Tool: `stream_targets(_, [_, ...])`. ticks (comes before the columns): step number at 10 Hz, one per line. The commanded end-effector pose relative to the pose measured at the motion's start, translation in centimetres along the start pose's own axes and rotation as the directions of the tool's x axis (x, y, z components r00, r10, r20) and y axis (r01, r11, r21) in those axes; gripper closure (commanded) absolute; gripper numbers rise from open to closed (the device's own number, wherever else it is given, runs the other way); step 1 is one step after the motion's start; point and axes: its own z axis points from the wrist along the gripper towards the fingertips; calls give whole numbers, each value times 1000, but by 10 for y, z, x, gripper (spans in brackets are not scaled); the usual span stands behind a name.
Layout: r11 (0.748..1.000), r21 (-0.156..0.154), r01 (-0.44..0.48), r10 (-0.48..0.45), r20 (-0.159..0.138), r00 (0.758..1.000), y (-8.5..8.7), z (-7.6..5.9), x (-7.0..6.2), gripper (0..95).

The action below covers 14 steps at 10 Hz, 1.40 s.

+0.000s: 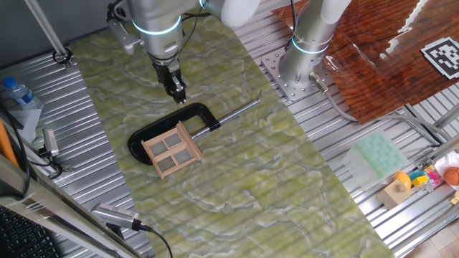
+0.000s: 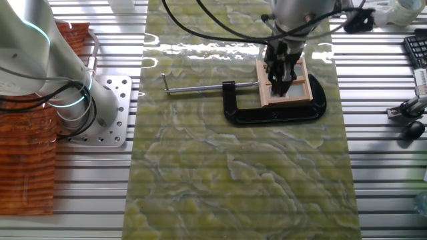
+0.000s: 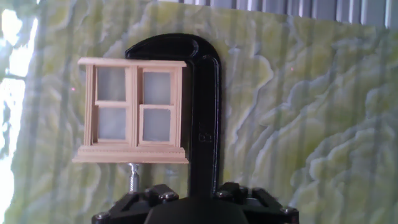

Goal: Open a sliding window

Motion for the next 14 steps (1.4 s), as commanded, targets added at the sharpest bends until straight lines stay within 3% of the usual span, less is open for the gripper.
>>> stream_targets(1, [998, 22, 56, -56, -4, 998, 0, 0, 0, 950])
stream_targets(8, [995, 22, 95, -96, 16, 995, 0, 3, -11, 950])
stream_targets(12, [994, 21, 108, -108, 19, 994, 6, -8, -40, 950])
stream_targets(14, [985, 20, 172, -172, 10, 985, 11, -7, -59, 950])
